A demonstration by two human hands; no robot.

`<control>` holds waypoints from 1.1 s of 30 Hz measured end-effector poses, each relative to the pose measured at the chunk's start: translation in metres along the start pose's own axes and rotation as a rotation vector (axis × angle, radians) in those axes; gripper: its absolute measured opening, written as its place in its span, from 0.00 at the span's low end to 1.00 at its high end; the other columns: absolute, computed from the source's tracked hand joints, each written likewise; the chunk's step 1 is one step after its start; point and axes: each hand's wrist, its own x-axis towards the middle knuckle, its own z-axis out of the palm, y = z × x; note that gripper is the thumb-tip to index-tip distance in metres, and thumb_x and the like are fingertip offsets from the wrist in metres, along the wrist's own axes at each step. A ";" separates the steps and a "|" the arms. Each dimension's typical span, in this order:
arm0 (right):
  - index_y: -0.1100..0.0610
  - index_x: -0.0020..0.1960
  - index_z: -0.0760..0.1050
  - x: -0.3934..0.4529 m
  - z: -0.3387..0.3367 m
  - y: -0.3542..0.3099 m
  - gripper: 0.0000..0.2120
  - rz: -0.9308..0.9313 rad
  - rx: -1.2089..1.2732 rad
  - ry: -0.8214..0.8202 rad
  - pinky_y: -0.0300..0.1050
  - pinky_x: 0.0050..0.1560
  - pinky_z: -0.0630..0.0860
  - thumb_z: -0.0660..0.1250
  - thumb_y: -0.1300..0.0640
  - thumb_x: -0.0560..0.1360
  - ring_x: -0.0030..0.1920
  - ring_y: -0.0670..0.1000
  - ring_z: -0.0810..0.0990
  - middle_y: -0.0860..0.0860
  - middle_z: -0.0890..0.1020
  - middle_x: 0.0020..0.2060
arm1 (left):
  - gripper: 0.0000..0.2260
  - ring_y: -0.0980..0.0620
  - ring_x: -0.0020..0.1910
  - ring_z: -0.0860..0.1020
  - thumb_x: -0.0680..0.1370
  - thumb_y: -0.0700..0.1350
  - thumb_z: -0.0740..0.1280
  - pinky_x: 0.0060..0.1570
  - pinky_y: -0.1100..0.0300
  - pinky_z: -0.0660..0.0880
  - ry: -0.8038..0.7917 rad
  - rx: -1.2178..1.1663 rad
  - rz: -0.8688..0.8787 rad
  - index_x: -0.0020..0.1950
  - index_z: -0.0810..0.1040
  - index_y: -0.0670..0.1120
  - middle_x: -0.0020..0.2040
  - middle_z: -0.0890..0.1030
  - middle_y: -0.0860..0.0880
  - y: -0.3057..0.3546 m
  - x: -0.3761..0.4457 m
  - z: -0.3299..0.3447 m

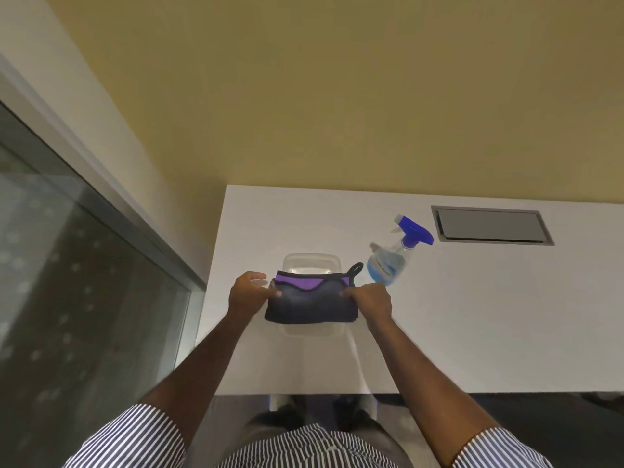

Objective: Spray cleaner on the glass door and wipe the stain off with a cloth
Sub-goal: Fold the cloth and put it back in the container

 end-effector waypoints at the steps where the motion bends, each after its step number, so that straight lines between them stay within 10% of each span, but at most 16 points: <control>1: 0.62 0.46 0.80 0.001 0.003 0.000 0.17 -0.024 -0.047 -0.005 0.43 0.39 0.74 0.76 0.47 0.72 0.43 0.54 0.82 0.52 0.81 0.37 | 0.28 0.37 0.66 0.78 0.72 0.42 0.80 0.69 0.43 0.76 0.011 0.035 0.007 0.68 0.76 0.38 0.67 0.79 0.38 0.000 0.000 0.003; 11: 0.57 0.33 0.77 0.003 0.024 0.001 0.15 -0.144 -0.173 0.150 0.47 0.42 0.79 0.73 0.48 0.71 0.38 0.54 0.82 0.53 0.80 0.31 | 0.28 0.38 0.60 0.82 0.73 0.47 0.79 0.65 0.42 0.77 0.143 0.198 0.135 0.70 0.75 0.41 0.61 0.84 0.40 -0.004 -0.010 0.025; 25: 0.54 0.40 0.71 0.011 0.043 0.017 0.13 -0.160 -0.172 0.129 0.38 0.37 0.69 0.73 0.50 0.76 0.37 0.50 0.77 0.49 0.77 0.34 | 0.16 0.41 0.52 0.85 0.74 0.47 0.79 0.54 0.54 0.79 0.208 0.156 0.134 0.58 0.85 0.42 0.54 0.87 0.43 -0.009 -0.003 0.042; 33: 0.57 0.46 0.72 0.008 0.054 0.026 0.12 -0.234 -0.119 0.144 0.51 0.46 0.81 0.74 0.53 0.74 0.42 0.55 0.81 0.52 0.81 0.41 | 0.16 0.44 0.49 0.86 0.74 0.49 0.79 0.50 0.56 0.80 0.236 0.258 0.182 0.58 0.83 0.44 0.51 0.87 0.45 -0.007 -0.008 0.056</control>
